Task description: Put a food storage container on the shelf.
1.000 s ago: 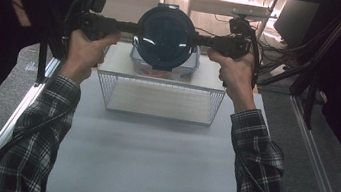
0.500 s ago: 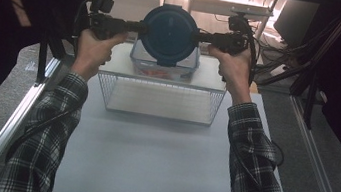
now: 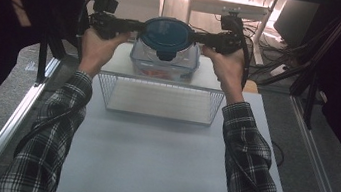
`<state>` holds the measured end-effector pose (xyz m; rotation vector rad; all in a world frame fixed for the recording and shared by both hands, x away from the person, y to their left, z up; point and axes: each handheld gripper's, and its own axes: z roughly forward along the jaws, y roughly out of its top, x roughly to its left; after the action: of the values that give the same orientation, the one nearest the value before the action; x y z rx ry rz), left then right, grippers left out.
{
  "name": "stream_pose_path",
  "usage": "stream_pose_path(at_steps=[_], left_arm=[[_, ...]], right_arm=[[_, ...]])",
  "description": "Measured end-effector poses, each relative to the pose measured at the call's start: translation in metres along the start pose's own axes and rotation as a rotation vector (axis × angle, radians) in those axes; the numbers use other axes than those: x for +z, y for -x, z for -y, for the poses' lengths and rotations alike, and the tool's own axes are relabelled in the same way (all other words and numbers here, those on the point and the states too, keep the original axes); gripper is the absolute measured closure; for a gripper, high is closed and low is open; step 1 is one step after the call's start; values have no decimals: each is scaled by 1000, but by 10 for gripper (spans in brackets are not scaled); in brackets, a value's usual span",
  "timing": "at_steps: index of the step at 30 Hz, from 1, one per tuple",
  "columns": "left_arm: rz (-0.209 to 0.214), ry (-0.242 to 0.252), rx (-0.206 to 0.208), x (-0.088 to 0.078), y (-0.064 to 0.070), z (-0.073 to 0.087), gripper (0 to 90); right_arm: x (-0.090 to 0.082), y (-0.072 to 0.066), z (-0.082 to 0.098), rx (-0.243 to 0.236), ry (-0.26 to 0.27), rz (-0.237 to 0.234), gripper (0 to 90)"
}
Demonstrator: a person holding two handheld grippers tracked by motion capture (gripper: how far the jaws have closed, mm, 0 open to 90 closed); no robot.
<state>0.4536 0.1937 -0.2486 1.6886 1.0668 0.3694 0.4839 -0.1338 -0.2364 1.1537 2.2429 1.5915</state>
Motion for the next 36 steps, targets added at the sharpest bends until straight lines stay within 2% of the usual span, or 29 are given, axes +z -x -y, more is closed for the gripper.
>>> stream_pose_path(at_steps=[1, 3, 4, 6, 8, 9, 10, 13, 14, 16, 19, 22, 24, 26, 28, 31, 33, 36], left_arm=[[-7, 15, 13, -3, 2, 0, 578], [31, 48, 2, -15, 5, 3, 606], [40, 56, 10, -21, 7, 6, 632], [41, 44, 40, -30, 12, 14, 686], [72, 29, 49, -34, 15, 24, 744], [87, 18, 57, -34, 16, 27, 770], [89, -4, 69, -30, 19, 34, 786], [81, -34, 72, -21, 20, 39, 808], [58, -30, 71, -18, 19, 40, 814], [57, -25, 53, -16, 16, 38, 821], [17, -28, 56, -13, 13, 34, 820], [25, -24, 34, -9, 9, 31, 819], [29, -20, 36, -10, 10, 33, 808], [48, -19, 36, -12, 12, 37, 773], [51, -29, 45, -15, 16, 44, 703], [90, -44, 65, -17, 23, 57, 488], [98, -59, 109, -19, 32, 71, 373], [118, -79, 149, -19, 43, 90, 263]], right_arm=[[-2, -2, 1, -6, 7, 4, 601], [-6, -5, 3, -32, 15, 7, 602], [-9, -7, 4, -54, 19, 13, 625], [-17, -10, 5, -89, 32, 19, 681], [-25, -13, 8, -101, 47, 1, 777], [-27, -15, 11, -113, 42, -17, 827], [-27, -16, 13, -121, 30, -16, 857], [-21, -18, 21, -137, -10, 11, 887], [-20, -18, 22, -136, -13, 8, 887], [-16, -17, 25, -127, -20, 9, 888], [-13, -13, 27, -128, -29, 25, 888], [-11, -9, 28, -111, -19, 22, 888], [-10, -9, 29, -113, -24, 39, 871], [-11, -8, 33, -111, -23, 31, 835], [-14, -8, 37, -106, -16, 21, 760], [-21, -8, 50, -95, -13, -19, 598], [-25, -11, 62, -110, -15, -28, 498], [-31, -15, 80, -144, -12, -30, 390]])
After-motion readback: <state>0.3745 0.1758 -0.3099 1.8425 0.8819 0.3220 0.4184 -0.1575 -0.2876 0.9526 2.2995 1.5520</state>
